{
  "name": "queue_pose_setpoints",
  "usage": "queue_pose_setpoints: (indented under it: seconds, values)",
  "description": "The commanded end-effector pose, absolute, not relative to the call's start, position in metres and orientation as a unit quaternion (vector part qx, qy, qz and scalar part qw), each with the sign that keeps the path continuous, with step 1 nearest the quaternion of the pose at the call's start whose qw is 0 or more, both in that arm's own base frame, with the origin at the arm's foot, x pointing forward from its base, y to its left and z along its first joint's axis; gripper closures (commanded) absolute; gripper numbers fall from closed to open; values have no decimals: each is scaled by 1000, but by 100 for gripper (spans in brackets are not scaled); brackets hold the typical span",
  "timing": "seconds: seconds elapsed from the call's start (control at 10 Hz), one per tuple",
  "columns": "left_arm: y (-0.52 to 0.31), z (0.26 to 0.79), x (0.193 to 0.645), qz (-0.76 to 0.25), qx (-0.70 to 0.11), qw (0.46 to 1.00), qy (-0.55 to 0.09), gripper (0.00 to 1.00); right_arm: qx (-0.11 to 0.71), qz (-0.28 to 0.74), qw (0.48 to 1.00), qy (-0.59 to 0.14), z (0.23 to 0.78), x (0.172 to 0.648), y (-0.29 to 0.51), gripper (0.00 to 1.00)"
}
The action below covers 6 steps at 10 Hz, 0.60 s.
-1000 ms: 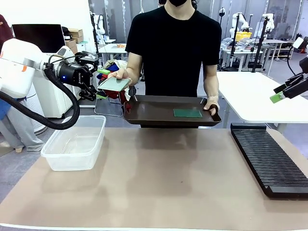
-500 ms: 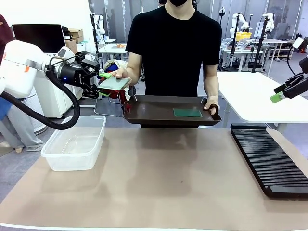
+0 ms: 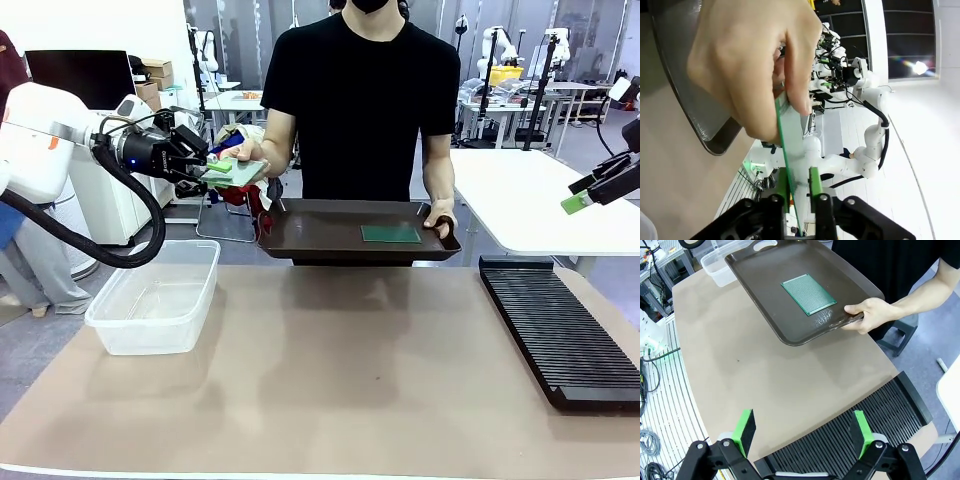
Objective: Sort PCBs into racks and boxes based on the side picked up.
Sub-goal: Pick up the Blank PCB handed by the Human.
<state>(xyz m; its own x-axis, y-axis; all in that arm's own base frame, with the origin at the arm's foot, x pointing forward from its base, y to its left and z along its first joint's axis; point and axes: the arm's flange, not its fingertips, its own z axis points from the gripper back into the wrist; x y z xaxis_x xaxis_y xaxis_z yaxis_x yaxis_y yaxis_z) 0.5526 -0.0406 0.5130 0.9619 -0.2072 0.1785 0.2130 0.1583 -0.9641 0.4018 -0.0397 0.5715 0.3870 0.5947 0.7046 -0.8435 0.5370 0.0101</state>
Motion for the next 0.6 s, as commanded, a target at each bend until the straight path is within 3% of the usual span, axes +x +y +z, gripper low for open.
queue_pose_setpoints:
  seconds: [0.0,0.5]
  values:
    - [-38,518,556,-141,-655,743,4,100,197,444,808,-334,571,403,-39,0]
    - [-37,519,552,-139,-664,734,-1,100,197,444,808,-334,571,403,-39,0]
